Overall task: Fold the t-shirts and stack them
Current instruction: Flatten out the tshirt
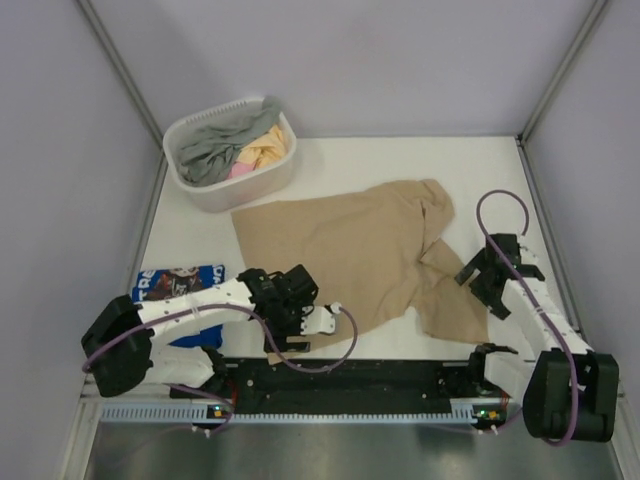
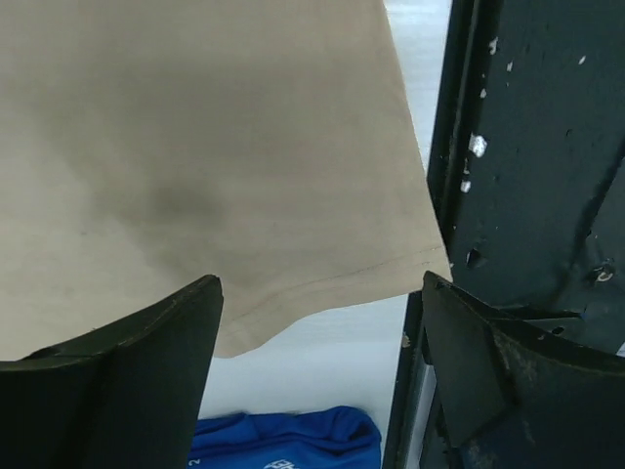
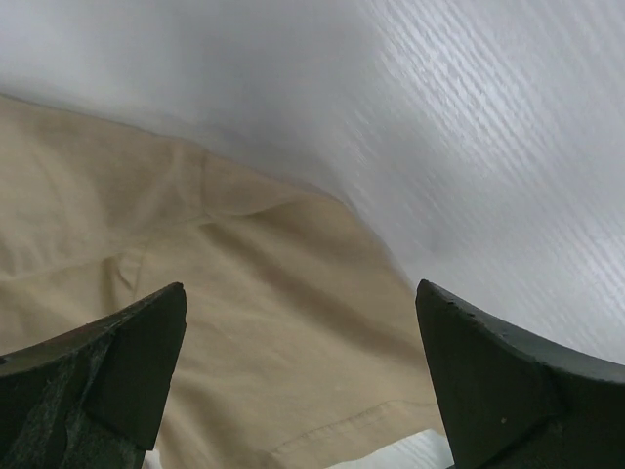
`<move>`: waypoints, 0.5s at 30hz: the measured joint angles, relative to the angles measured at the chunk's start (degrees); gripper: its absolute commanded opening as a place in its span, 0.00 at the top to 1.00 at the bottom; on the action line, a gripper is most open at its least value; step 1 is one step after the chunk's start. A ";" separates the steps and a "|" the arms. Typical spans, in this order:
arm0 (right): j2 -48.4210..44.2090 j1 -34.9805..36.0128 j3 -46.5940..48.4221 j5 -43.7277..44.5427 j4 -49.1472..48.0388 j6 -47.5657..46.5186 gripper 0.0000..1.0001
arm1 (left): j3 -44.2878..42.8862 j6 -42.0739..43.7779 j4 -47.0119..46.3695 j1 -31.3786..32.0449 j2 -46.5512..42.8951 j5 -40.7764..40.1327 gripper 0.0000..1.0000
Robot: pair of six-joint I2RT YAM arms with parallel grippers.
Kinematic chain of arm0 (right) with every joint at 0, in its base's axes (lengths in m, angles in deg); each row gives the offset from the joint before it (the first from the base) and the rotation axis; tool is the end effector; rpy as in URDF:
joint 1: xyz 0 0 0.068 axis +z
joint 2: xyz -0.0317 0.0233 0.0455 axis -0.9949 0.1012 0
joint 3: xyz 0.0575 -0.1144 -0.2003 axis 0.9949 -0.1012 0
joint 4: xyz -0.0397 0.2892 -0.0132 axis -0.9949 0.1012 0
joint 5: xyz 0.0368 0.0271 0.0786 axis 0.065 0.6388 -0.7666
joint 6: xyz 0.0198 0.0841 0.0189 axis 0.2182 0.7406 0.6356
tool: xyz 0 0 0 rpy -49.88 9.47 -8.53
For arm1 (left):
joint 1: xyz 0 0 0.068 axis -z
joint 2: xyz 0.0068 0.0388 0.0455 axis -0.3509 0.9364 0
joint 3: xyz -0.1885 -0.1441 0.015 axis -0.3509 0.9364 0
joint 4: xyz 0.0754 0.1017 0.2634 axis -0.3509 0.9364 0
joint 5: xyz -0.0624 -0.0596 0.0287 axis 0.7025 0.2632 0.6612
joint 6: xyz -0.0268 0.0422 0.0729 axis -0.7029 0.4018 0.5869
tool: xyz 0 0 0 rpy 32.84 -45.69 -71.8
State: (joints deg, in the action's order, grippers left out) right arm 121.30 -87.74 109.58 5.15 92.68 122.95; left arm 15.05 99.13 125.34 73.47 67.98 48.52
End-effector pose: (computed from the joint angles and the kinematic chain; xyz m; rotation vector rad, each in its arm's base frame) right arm 0.2434 -0.0332 0.1035 1.0141 2.4455 -0.1148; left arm 0.1442 -0.2135 0.1086 2.0712 2.0693 -0.3024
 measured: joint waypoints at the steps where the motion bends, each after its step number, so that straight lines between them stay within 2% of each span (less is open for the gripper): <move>1: 0.04 0.00 -1.25 -0.15 0.07 1.97 0.02 | 1.05 -0.44 -0.15 1.42 0.50 -0.48 0.13; 3: 0.48 0.00 -2.97 -0.42 0.11 5.51 0.05 | 2.56 -1.51 -1.42 3.13 2.03 -1.97 0.15; 4: 1.14 0.00 -3.45 -0.50 0.09 7.13 0.09 | 3.23 -1.95 -2.51 3.74 3.21 -2.86 0.20; 6: 2.86 0.00 -3.58 0.11 0.04 9.22 0.20 | 4.02 -3.19 -4.20 4.57 6.25 -5.01 0.41; 8: 4.00 0.00 -3.10 0.90 0.15 10.51 0.39 | 3.26 -4.57 -4.79 4.98 9.64 -8.11 0.55; 10: 5.09 0.00 -2.86 1.81 0.26 10.99 0.66 | 1.46 -5.81 -4.20 4.74 12.20 -9.40 0.72; 11: 5.53 0.00 -2.84 2.05 0.11 10.91 0.84 | 0.76 -6.32 -3.80 4.33 13.07 -9.64 0.85; 12: 5.75 0.00 -2.89 1.92 -0.52 10.75 0.88 | 0.26 -6.82 -3.52 3.78 13.70 -9.84 1.00; 14: 5.92 -0.33 -3.06 -0.11 -3.19 10.25 0.98 | -0.44 -7.32 -3.37 2.23 14.43 -10.47 1.00; 15: 5.90 -0.39 -3.10 -1.44 -4.61 9.90 1.00 | -0.66 -7.61 -3.48 1.40 14.53 -11.15 1.00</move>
State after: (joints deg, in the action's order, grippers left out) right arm 127.20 -88.14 106.48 3.71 88.07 132.85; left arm 14.39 91.53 121.86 74.87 82.51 37.38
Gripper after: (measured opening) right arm 0.098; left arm 0.034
